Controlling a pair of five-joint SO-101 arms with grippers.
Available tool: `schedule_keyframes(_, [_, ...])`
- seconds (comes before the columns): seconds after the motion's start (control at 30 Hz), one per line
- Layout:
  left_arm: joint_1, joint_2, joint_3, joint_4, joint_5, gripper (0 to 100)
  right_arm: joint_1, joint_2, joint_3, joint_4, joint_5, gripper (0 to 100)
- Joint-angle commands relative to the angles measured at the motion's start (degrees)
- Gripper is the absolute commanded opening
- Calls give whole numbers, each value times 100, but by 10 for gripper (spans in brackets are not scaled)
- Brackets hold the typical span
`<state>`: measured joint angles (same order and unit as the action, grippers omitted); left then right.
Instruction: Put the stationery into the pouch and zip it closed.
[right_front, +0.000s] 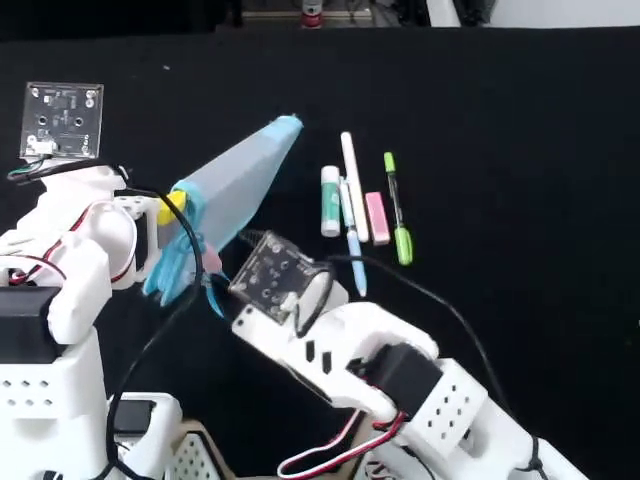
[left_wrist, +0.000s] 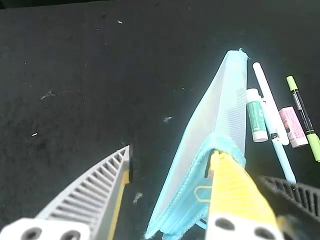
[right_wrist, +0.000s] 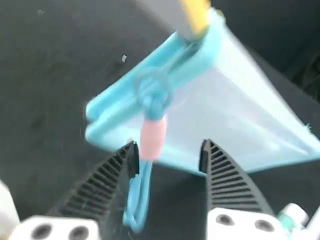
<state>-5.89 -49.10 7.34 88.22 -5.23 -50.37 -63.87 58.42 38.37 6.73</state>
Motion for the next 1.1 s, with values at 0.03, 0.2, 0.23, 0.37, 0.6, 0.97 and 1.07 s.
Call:
schedule_keyframes(0.03, [66,0,-66,-97,44,253,-149,391,-57,-695,-396,216])
schedule_keyframes(0.2, [66,0,-66,-97,123,253,-431,743,-101,-905,-413,216])
schedule_keyframes(0.23, [66,0,-66,-97,114,253,-457,787,-119,-905,-413,216])
schedule_keyframes(0.37, [66,0,-66,-97,114,253,-316,980,-145,-905,-404,208])
schedule_keyframes(0.6, [66,0,-22,-62,114,253,695,866,-189,-905,-220,27])
schedule_keyframes(0.97, [57,-9,-75,-105,123,253,1301,180,-1719,1635,747,10])
schedule_keyframes(1.07, [57,-9,-75,-105,114,253,1363,611,-2176,2040,1064,10])
